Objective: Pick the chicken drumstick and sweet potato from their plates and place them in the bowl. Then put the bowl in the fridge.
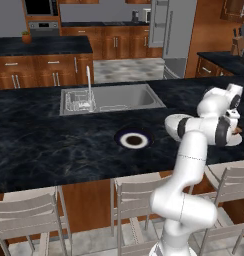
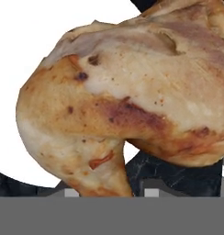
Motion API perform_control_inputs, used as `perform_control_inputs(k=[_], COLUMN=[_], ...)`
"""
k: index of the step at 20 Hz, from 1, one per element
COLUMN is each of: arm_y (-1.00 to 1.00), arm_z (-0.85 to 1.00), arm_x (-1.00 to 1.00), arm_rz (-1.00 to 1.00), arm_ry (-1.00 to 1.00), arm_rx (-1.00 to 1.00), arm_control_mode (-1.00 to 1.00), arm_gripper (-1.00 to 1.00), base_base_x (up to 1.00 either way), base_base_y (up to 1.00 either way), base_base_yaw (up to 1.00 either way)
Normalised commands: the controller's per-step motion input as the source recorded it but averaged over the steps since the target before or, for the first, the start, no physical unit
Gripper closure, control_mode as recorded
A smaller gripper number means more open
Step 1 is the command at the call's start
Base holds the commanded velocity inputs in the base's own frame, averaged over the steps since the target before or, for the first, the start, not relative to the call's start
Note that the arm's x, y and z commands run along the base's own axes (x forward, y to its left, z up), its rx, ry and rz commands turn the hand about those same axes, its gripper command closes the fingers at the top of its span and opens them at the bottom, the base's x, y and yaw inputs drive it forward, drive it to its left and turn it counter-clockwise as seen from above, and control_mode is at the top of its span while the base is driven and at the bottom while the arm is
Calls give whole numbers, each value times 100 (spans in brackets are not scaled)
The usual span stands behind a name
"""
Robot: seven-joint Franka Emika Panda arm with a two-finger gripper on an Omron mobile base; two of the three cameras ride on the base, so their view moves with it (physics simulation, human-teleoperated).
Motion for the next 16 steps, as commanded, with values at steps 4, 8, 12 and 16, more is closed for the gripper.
perform_control_inputs(k=[4,8,12,16], arm_y=[52,46,48,43], arm_z=[12,25,25,30], arm_x=[-41,-31,-26,-7], arm_rz=[13,29,39,45], arm_ry=[-7,-5,0,-6], arm_rx=[-4,-8,-10,-2], arm_control_mode=[-100,-100,-100,-100], arm_gripper=[100,100,100,100], base_base_x=[0,0,0,0], base_base_y=[0,0,0,0], base_base_yaw=[0,0,0,0])
